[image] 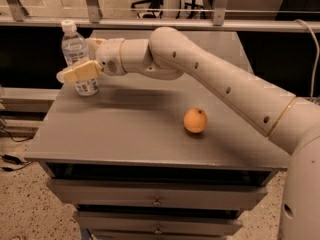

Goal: Pick blue plastic bottle

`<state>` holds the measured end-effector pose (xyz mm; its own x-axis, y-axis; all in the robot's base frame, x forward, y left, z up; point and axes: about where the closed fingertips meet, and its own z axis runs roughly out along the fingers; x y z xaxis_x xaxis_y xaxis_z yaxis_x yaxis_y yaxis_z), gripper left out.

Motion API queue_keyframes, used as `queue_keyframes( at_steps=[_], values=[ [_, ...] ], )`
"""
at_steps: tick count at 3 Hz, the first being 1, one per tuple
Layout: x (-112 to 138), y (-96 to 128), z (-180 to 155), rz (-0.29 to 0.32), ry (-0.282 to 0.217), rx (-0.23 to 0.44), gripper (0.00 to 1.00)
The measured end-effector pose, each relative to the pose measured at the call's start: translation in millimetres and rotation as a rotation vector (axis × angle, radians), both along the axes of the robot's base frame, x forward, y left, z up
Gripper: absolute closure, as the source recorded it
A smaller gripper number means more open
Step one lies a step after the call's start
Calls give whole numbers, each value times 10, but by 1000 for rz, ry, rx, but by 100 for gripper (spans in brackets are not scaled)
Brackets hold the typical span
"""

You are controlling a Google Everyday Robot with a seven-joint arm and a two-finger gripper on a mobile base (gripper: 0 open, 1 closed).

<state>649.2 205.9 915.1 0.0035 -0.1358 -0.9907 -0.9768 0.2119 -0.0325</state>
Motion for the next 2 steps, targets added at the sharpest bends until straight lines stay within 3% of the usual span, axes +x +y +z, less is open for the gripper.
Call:
queue_keyframes(
  at_steps=[2],
  values=[
    [-36, -29, -60, -7, 8, 12, 61]
  ],
)
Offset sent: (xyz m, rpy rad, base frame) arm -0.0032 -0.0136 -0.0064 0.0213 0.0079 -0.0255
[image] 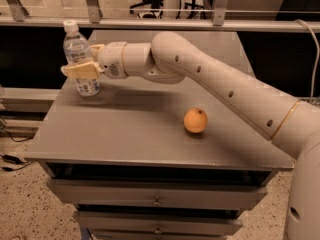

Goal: Pick blue plastic bottle

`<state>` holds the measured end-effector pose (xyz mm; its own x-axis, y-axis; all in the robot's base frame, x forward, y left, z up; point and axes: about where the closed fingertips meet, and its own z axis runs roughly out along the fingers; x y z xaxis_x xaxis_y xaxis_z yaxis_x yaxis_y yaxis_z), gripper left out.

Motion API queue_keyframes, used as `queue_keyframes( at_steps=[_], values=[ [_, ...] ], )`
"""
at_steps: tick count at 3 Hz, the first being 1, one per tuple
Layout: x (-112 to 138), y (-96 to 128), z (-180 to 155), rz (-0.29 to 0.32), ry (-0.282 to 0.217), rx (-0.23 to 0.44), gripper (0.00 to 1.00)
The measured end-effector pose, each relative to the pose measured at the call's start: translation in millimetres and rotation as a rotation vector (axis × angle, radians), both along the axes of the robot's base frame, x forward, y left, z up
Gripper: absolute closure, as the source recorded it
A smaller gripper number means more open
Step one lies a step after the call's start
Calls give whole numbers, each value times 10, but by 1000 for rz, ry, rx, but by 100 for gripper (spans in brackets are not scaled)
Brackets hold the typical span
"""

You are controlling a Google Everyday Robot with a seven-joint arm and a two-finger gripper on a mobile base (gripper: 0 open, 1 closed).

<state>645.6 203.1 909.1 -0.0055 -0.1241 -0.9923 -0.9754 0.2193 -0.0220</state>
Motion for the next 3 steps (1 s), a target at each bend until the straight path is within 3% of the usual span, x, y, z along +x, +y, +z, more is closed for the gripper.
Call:
queue_keyframes(
  at_steps=[1, 2, 3],
  values=[
    [-11, -96, 97, -16, -18, 15, 84],
    [-78, -424, 347, -71, -58, 46, 100],
    [-90, -476, 353, -80, -56, 50, 100]
  ],
)
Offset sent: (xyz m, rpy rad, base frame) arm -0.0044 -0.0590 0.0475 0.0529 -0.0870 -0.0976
